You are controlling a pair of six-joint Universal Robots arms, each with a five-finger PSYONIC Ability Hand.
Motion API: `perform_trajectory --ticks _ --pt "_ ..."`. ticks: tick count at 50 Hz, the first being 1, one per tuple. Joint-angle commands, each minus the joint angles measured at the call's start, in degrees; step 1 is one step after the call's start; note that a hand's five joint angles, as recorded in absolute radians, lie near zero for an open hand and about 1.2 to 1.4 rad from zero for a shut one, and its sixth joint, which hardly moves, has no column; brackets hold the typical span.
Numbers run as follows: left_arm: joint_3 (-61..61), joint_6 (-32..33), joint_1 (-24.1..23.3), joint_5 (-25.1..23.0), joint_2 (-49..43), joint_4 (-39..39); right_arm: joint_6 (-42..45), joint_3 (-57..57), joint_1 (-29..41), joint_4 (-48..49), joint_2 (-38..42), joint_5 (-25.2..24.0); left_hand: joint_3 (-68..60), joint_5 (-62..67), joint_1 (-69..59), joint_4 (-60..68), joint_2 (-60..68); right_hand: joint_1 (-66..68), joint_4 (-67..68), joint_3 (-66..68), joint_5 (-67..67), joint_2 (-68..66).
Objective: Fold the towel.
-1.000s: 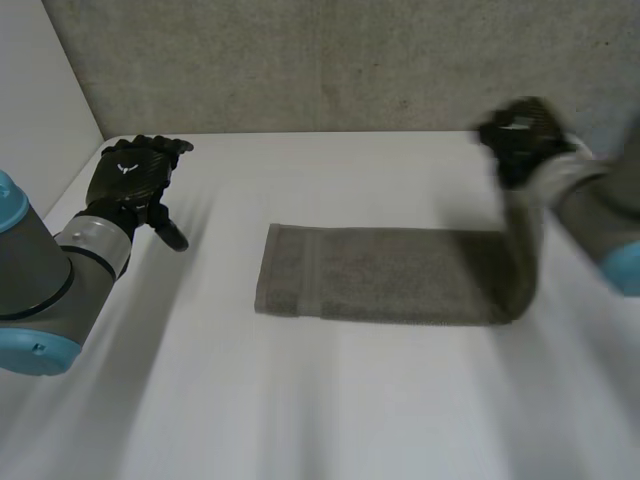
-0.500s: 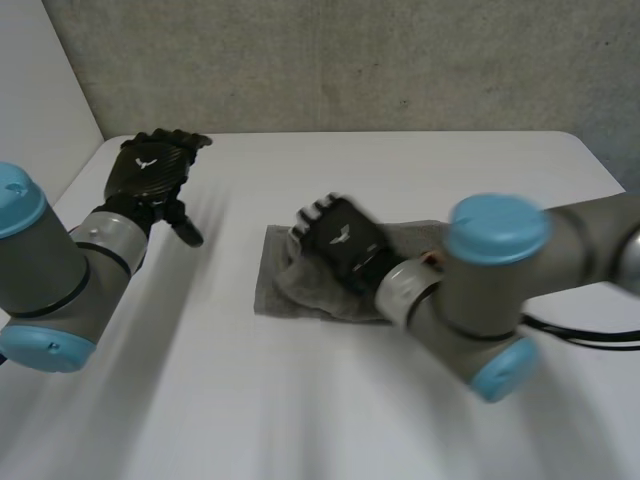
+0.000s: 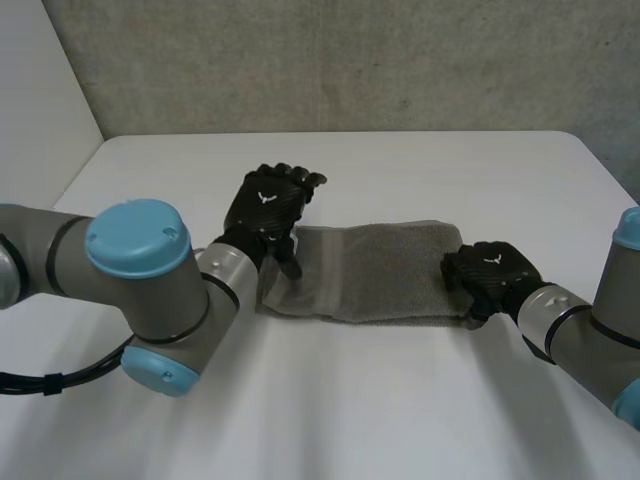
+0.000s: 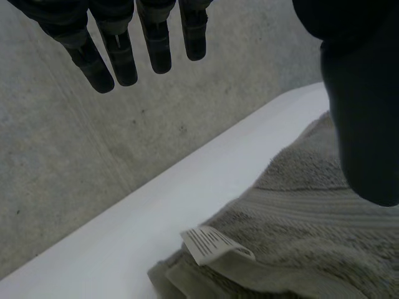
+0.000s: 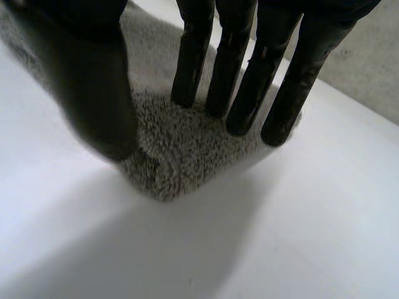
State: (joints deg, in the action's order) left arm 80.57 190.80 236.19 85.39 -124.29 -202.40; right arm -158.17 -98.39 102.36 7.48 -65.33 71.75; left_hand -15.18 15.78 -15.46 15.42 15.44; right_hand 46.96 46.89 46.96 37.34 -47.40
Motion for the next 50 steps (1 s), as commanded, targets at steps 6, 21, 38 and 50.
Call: perform_trajectory --ticks 6,21,38,50 --pt "1.96 -0.16 0.85 1.09 5.1 0.17 4.87 9.08 1.17 0.52 2.58 5.32 0.76 -11.36 1.04 -1.0 -1.01 33.04 33.11 33.04 32.66 -32.6" --pt "7.32 -0.6 9.29 0.74 12.14 0.34 4.45 16.3 13.83 -2.03 3.98 11.4 1.61 -12.21 1.88 -1.84 -1.86 -24.43 -24.36 -24.43 -24.81 24.87" --pt "9.43 -0.78 7.62 0.48 11.7 0.26 2.78 -1.72 -3.92 3.85 2.13 0.68 4.47 -15.06 4.74 -4.7 -4.72 -20.93 -20.86 -20.93 -21.31 21.37" --pt "9.61 -0.78 7.53 0.48 11.44 0.26 0.32 -0.75 -3.66 5.97 3.45 0.68 4.3 -14.9 4.58 -4.53 -4.55 -10.63 -10.56 -10.63 -11.01 11.07"
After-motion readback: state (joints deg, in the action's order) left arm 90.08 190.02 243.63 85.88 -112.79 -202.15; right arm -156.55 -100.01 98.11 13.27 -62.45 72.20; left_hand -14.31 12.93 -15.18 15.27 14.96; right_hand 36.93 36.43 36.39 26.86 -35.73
